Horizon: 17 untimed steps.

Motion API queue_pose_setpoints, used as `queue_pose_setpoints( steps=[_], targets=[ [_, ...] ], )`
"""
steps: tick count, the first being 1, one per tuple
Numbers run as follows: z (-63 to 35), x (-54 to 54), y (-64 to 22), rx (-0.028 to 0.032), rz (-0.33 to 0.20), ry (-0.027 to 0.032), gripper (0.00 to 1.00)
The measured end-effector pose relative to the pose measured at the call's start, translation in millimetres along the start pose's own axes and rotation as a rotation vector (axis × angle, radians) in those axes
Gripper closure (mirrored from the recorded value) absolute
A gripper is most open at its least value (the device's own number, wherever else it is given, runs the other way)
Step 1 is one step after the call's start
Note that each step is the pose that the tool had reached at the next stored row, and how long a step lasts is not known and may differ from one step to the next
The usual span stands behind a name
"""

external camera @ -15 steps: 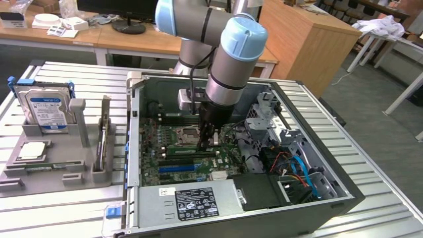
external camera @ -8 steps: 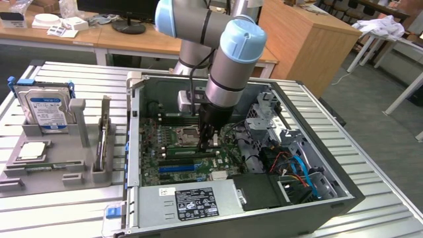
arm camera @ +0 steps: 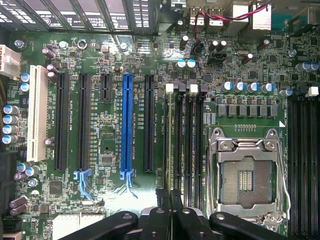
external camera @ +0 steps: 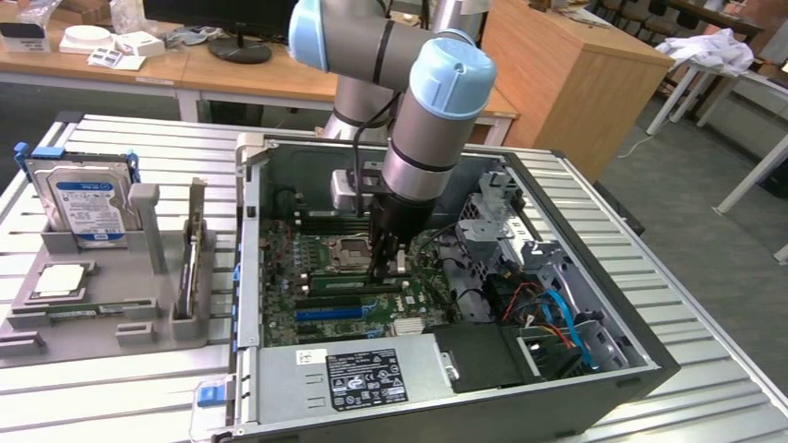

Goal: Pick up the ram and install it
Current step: 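Insert the ram into the slot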

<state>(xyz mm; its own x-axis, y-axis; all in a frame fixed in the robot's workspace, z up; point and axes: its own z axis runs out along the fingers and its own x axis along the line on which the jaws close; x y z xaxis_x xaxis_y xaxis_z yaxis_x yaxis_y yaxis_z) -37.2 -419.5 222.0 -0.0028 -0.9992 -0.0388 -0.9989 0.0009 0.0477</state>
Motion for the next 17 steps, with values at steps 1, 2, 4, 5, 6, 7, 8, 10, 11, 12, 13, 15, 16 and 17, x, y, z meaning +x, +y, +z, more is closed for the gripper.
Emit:
queue_pose_setpoints(
  steps=[1, 2, 4, 5, 6, 7, 8, 10, 11, 12, 13, 15, 16, 17],
  targets=[
    [0.0, 0.0, 0.0, 0.0000, 0.000, -0.0001, 0.88],
    [0.0, 0.0, 0.0, 0.0000, 0.000, -0.0001, 0.88],
    [0.1, 0.0, 0.0, 0.0002, 0.000, -0.0003, 0.87],
    [0.1, 0.0, 0.0, 0.0002, 0.000, -0.0003, 0.82],
    [0.1, -0.1, 0.0, 0.0002, 0.000, -0.0003, 0.76],
    [0.1, 0.0, 0.0, 0.0001, 0.000, -0.0004, 0.76],
    [0.1, 0.0, 0.0, 0.0001, 0.000, -0.0003, 0.76],
    [0.1, 0.0, 0.0, 0.0001, 0.000, -0.0002, 0.69],
    [0.1, 0.0, 0.0, 0.0001, 0.000, -0.0002, 0.69],
    [0.1, 0.0, 0.0, 0.0001, 0.000, -0.0001, 0.69],
    [0.1, 0.0, 0.0, 0.0001, 0.000, -0.0002, 0.69],
    [-0.2, 0.0, 0.0, 0.0001, 0.000, -0.0001, 0.69],
    [-0.7, 0.0, 0.0, 0.0000, 0.000, 0.0001, 0.69],
    [-1.3, 0.0, 0.1, 0.0001, 0.000, -0.0001, 0.69]
  ],
)
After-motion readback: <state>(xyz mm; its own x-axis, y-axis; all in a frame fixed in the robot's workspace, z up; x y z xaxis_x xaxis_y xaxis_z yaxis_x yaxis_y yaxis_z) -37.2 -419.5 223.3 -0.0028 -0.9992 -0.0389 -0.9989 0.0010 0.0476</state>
